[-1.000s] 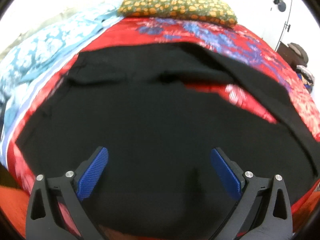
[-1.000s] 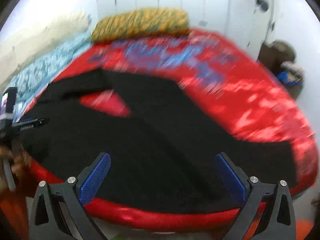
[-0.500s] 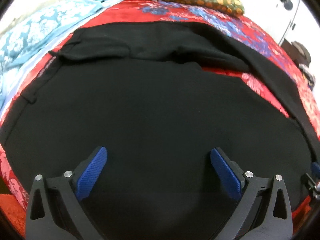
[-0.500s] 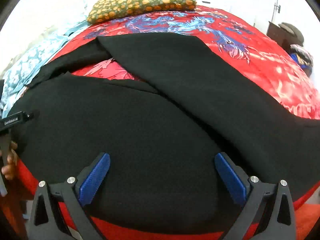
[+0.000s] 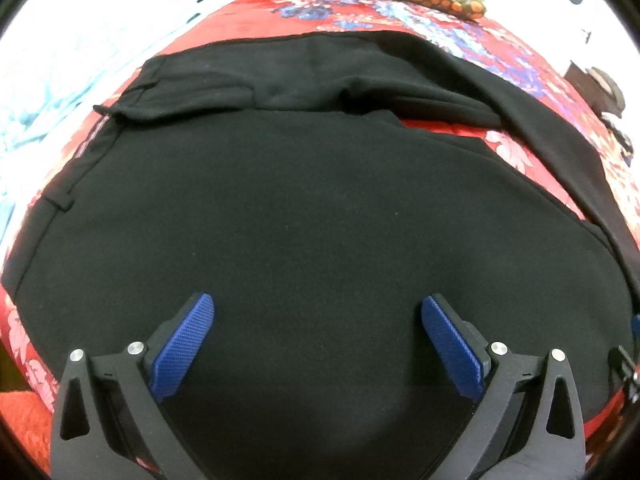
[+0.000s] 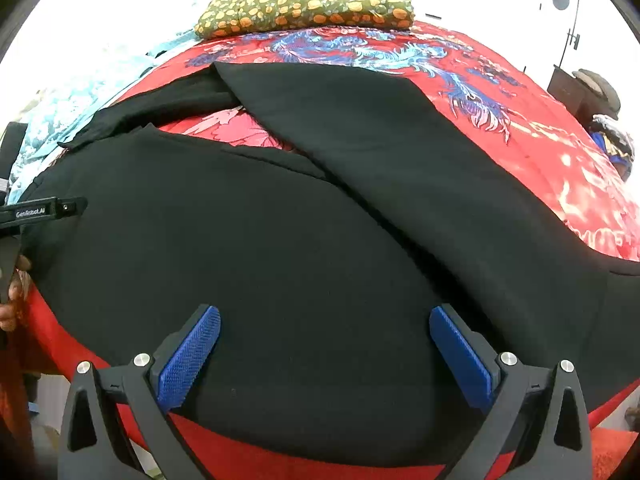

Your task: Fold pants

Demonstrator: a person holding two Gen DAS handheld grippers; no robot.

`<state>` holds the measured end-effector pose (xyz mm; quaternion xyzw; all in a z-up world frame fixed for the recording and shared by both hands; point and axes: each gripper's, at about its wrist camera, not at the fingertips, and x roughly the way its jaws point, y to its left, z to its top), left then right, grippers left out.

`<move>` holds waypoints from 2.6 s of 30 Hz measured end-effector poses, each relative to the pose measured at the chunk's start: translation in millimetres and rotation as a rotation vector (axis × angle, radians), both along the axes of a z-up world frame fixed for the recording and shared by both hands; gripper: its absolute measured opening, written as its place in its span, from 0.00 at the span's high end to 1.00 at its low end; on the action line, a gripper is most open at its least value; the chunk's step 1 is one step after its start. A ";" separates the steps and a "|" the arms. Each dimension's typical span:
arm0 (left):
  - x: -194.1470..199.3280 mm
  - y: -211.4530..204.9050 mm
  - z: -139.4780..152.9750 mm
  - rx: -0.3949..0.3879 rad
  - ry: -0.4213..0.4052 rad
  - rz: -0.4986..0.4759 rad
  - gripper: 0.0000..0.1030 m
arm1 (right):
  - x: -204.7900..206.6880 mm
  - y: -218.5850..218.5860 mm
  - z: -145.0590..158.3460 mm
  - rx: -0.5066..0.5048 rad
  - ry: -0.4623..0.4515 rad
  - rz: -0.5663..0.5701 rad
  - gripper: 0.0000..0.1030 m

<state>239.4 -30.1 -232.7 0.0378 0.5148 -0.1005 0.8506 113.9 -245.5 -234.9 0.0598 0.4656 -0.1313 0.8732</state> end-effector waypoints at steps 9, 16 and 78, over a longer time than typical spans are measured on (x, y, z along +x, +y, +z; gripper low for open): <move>-2.9 1.0 -0.6 0.005 -0.022 -0.013 0.00 | 1.8 -2.0 2.1 0.014 0.059 0.030 0.00; -1.9 -0.3 -0.3 0.009 -0.026 -0.010 0.00 | -30.4 -15.1 34.6 0.101 -0.120 -0.038 0.00; 293.3 -85.3 -6.5 -0.484 0.300 0.278 0.27 | -105.6 -182.5 75.4 0.614 -0.519 -0.253 0.81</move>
